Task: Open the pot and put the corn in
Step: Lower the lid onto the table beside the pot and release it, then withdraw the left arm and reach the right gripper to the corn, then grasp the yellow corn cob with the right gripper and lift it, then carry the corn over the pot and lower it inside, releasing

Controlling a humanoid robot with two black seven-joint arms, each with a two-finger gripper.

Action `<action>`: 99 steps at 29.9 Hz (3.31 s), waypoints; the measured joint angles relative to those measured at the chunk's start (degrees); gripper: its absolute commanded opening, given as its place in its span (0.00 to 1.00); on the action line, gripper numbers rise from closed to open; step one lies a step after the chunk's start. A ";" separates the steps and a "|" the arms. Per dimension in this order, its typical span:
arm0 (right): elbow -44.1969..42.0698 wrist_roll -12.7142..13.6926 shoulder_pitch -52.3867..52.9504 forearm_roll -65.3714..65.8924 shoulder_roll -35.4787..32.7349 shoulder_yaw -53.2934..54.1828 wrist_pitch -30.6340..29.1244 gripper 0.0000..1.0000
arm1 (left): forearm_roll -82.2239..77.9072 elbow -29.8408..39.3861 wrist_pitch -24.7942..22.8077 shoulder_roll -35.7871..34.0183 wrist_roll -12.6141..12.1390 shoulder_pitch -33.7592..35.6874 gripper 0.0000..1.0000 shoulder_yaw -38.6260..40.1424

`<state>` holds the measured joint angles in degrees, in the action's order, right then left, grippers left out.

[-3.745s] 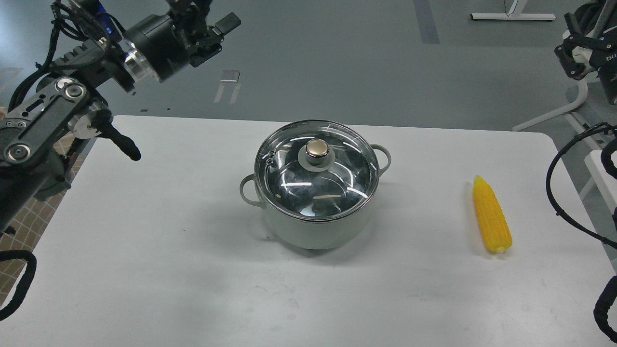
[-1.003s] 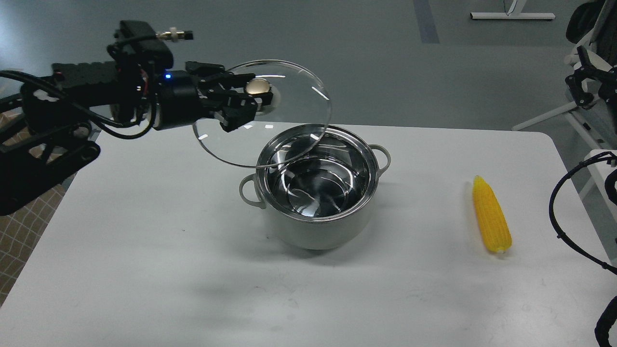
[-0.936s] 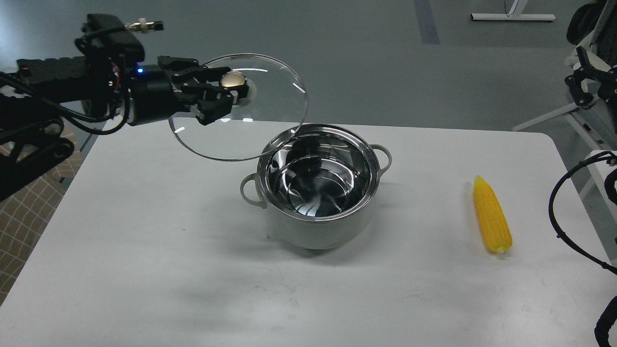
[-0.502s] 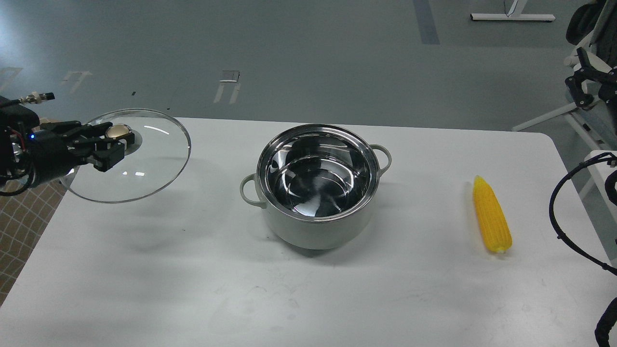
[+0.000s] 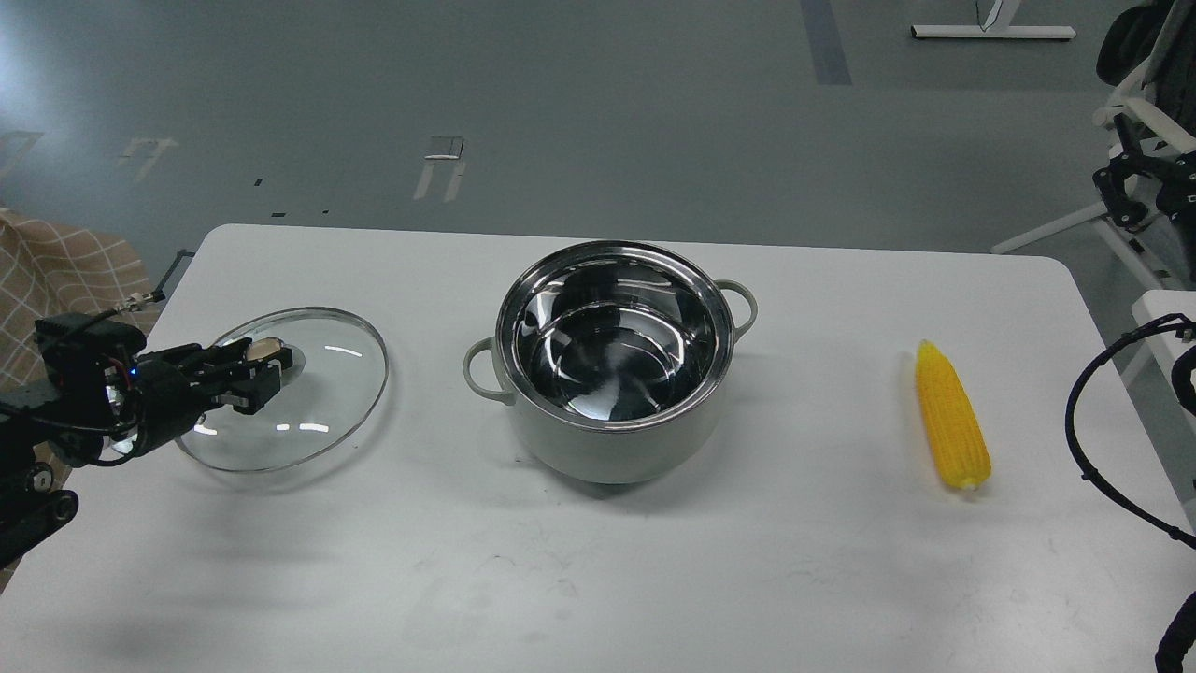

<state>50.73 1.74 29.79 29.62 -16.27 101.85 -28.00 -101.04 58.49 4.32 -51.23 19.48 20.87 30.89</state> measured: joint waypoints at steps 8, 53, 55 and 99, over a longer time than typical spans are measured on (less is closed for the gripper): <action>1.04 0.09 -1.55 0.69 -0.28 -2.86 0.00 1.00 | 0.22 -0.13 0.50 0.03 2.26 -0.73 0.81 0.40; 18.09 0.55 -10.25 87.06 -15.57 -42.15 3.66 0.94 | 93.65 -9.74 -25.33 15.48 1.61 26.47 0.96 29.25; 17.04 0.56 -10.25 88.12 -14.81 -42.57 3.66 0.90 | 93.56 -9.85 -25.33 15.66 1.62 26.47 0.96 29.25; 26.34 5.47 16.28 79.16 7.43 -61.29 2.91 0.00 | 93.27 -9.27 -24.65 16.86 1.34 26.35 0.97 28.31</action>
<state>77.07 7.21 46.07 108.78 -8.85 40.55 -25.09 -7.77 49.22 -20.33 -34.36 20.82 47.23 59.20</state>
